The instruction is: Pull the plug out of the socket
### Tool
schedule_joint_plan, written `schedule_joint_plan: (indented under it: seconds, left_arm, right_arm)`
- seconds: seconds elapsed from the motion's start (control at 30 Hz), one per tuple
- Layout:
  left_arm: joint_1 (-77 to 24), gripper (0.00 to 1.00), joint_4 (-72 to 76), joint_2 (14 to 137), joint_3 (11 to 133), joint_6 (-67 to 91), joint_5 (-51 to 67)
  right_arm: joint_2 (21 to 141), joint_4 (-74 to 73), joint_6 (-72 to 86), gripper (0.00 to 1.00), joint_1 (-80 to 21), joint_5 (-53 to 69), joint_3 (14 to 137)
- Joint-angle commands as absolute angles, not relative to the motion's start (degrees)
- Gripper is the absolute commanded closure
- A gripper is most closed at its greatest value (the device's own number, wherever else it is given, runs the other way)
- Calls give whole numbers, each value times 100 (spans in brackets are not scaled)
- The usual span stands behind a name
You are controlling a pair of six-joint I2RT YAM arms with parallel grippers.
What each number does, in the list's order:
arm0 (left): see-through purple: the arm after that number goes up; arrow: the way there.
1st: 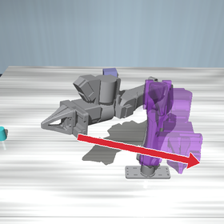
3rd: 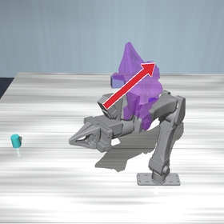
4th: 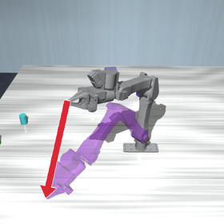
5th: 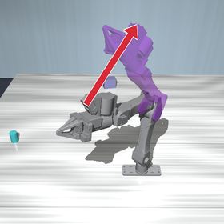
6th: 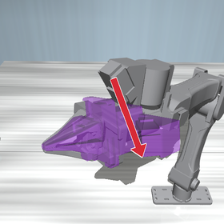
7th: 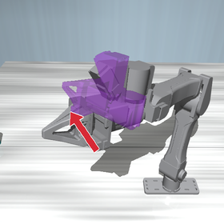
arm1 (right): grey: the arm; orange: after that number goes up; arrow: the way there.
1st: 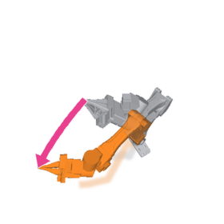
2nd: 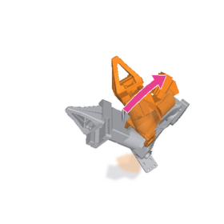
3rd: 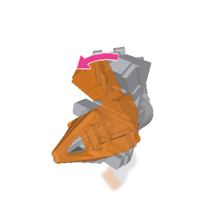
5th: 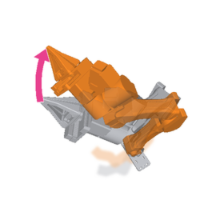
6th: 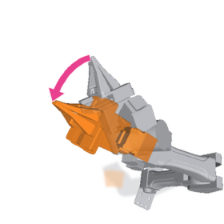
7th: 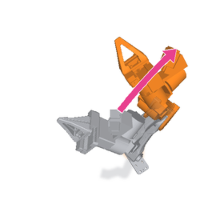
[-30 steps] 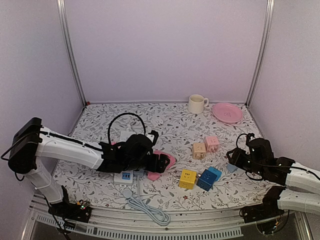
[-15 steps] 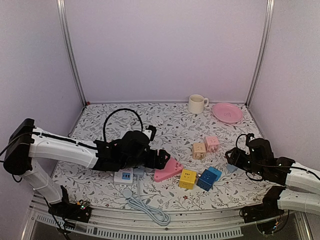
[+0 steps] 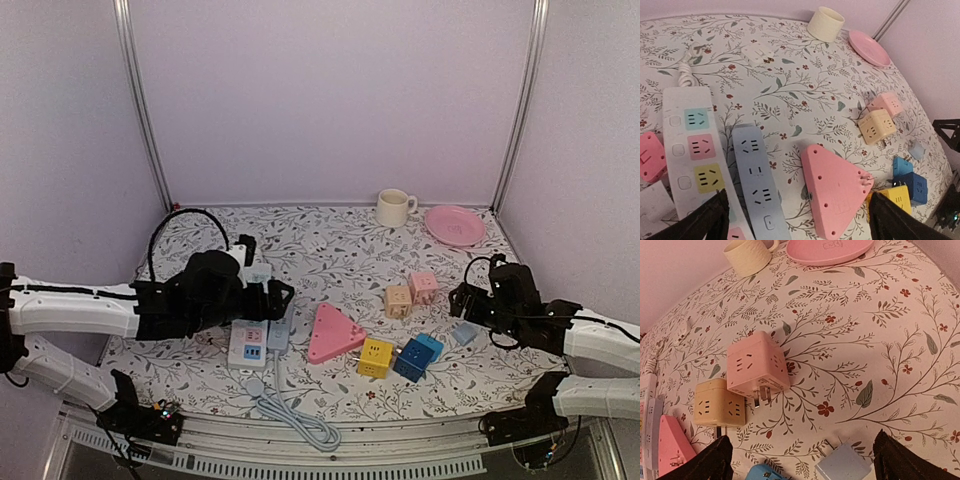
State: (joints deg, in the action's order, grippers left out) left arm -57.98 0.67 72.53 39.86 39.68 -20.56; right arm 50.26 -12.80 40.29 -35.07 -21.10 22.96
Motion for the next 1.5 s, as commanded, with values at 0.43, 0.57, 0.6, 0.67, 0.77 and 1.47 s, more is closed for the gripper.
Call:
schedule_joint_plan:
  seconds: [0.43, 0.57, 0.6, 0.67, 0.77, 1.47]
  left_arm:
    - [-2328, 3, -462, 5482, 3155, 3135, -1061]
    - [-1504, 3, -97, 5492, 2918, 2939, -549]
    - [-1261, 3, 96, 5514, 2813, 2906, -443]
    - [-1014, 3, 647, 5530, 2576, 2659, -308]
    - [-813, 3, 1671, 5509, 2155, 2047, -184]
    - [-726, 3, 6364, 7120, 880, -17, -1723]
  right_arm:
    - [6297, 1009, 2358, 1, -142, -1173, 2901]
    - [6301, 2211, 1807, 1, -7, -1934, 2478]
    - [6285, 2672, 1693, 2, -5, -2074, 2264]
    - [6299, 3627, 1465, 4, 0, -2239, 1892]
    - [6623, 4866, 1021, 5, 0, -2180, 1531]
    - [8839, 7928, -108, 1, -321, -1310, 1149]
